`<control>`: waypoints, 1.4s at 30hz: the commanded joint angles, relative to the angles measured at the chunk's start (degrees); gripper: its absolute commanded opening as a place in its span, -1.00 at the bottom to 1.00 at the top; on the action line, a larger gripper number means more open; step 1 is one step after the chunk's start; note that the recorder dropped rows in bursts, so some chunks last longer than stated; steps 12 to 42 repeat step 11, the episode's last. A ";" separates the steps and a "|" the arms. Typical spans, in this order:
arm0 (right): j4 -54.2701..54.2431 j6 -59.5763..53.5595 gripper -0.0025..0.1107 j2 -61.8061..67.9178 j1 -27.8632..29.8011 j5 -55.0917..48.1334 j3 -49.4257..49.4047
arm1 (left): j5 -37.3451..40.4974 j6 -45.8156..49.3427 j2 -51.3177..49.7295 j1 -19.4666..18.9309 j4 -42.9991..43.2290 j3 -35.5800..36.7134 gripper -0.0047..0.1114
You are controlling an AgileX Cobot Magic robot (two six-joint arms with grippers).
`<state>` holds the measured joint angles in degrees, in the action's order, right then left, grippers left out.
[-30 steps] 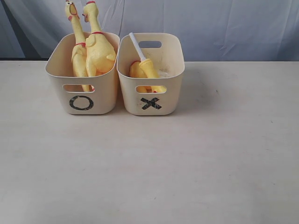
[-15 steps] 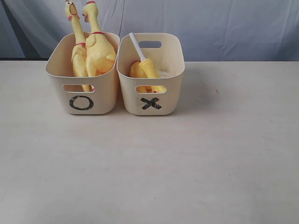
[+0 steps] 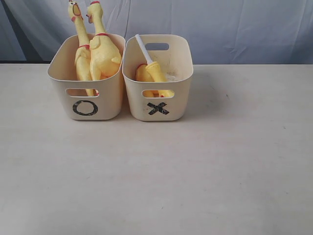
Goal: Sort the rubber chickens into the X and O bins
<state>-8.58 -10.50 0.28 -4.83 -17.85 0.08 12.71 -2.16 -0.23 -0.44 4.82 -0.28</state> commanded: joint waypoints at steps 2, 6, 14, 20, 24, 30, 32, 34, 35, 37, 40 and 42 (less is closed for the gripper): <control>-0.08 0.00 -0.96 -0.28 0.40 0.42 -0.08 | -0.48 0.02 0.23 0.04 -0.01 0.28 -0.91; -0.57 0.00 -0.96 -0.28 0.40 0.42 -0.08 | -0.48 0.02 0.23 0.04 -0.01 0.28 -0.91; -0.96 0.00 -0.96 -0.28 0.40 0.42 -0.08 | -0.48 -0.20 0.23 0.04 -0.01 0.28 -0.91; -0.96 0.00 -0.96 -0.28 0.40 0.42 -0.08 | -0.48 -0.20 0.23 0.04 -0.01 0.28 -0.91; -0.96 0.00 -0.96 -0.28 0.40 0.42 -0.08 | -0.48 -0.20 0.23 0.04 -0.01 0.28 -0.91; -0.96 0.00 -0.96 -0.28 0.40 0.42 -0.08 | -0.48 -0.20 0.23 0.04 -0.01 0.28 -0.91; -0.96 0.00 -0.96 -0.28 0.40 0.42 -0.08 | -0.48 -0.20 0.23 0.04 -0.01 0.28 -0.91; -0.96 0.00 -0.96 -0.28 0.40 0.42 -0.08 | -0.48 -0.20 0.23 0.04 -0.01 0.28 -0.91; -0.96 0.00 -0.96 -0.28 0.40 0.42 -0.08 | -0.48 -0.20 0.23 0.04 -0.01 0.28 -0.91; -0.96 0.00 -0.96 -0.28 0.40 0.42 -0.08 | -0.48 -0.20 0.23 0.04 -0.01 0.28 -0.91; -0.96 0.00 -0.96 -0.28 0.40 0.42 -0.08 | -0.48 -0.20 0.23 0.04 -0.01 0.28 -0.91; -0.96 0.00 -0.96 -0.28 0.40 0.42 -0.08 | -0.48 -0.20 0.23 0.04 -0.01 0.28 -0.91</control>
